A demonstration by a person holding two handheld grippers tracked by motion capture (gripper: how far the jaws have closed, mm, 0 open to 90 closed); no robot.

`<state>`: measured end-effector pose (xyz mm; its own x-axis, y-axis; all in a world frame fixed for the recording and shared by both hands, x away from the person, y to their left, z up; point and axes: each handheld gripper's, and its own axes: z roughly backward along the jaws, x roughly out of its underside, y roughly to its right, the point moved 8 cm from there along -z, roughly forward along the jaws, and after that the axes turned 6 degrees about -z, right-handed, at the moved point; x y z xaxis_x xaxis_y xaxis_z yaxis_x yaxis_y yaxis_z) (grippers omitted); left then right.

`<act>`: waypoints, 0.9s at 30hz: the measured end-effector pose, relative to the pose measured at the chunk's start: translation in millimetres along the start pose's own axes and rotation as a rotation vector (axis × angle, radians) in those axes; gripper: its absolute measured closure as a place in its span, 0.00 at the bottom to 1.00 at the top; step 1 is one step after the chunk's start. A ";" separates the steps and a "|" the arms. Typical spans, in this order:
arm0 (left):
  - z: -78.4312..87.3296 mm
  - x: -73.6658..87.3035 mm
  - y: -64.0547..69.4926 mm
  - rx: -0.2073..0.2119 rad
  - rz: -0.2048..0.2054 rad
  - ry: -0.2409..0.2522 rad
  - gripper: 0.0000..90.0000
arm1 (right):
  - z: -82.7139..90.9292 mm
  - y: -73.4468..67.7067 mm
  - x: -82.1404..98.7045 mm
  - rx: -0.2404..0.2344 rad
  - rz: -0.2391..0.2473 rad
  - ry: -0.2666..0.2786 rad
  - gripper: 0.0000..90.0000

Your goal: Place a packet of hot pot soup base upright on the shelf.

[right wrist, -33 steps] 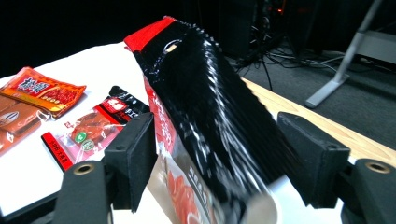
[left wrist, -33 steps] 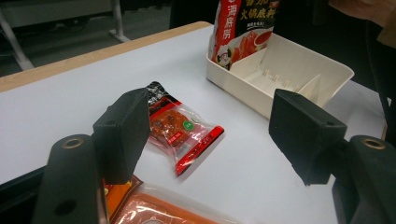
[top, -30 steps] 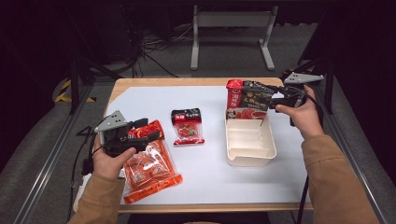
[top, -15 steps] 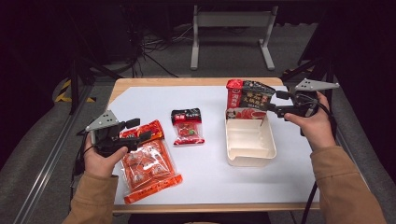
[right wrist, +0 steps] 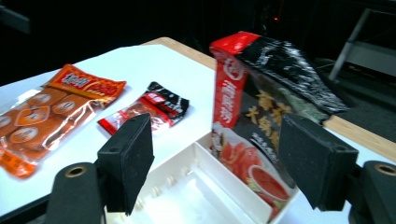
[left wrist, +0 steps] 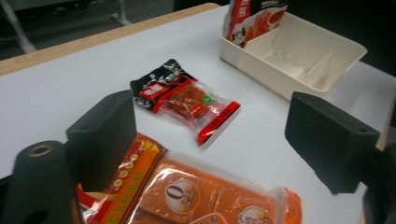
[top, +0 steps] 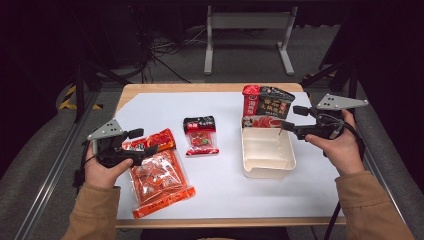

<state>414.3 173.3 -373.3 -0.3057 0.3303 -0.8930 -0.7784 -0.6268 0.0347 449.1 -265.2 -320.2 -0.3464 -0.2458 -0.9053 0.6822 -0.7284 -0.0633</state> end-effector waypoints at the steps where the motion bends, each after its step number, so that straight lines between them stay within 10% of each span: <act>1: 0.2 0.3 -2.4 -0.015 0.000 -0.002 0.13 | -0.5 -2.5 0.2 -0.006 0.002 0.002 0.30; 27: 4.3 54.8 -79.5 -0.206 0.123 -0.029 0.24 | -27.6 -54.0 33.7 -0.118 0.057 -0.002 0.30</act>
<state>457.1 244.2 -423.1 -0.4092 0.2603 -0.8745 -0.6068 -0.7934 0.0478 418.4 -216.4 -358.8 -0.3062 -0.2861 -0.9080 0.7720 -0.6327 -0.0610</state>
